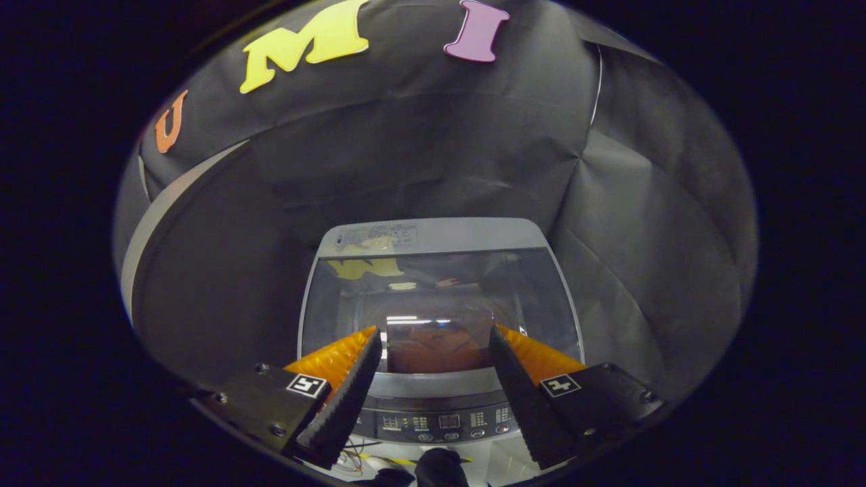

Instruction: Put the clothes into the washing machine and then close the washing machine lid.

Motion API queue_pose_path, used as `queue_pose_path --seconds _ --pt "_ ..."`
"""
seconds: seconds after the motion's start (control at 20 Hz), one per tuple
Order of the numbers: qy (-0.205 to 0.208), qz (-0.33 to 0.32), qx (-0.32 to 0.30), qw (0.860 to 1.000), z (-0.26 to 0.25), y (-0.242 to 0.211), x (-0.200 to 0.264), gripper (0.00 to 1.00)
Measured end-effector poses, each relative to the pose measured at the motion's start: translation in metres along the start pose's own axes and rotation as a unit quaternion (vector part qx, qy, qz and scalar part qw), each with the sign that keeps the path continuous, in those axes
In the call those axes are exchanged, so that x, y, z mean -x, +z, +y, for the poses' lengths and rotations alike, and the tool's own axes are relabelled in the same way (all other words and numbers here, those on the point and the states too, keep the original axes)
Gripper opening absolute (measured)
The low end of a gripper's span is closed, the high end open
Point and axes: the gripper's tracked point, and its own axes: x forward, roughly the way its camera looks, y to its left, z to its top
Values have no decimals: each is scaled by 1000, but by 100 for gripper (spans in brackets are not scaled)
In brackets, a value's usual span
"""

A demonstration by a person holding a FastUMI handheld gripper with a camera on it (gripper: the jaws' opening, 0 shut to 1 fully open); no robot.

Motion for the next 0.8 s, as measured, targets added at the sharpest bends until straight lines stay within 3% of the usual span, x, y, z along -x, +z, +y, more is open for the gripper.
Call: queue_pose_path --seconds 0.35,0.8 --pt "-3 -29 10 1000 7 3 21 99" --pt "-7 -87 -23 996 10 25 61 99"
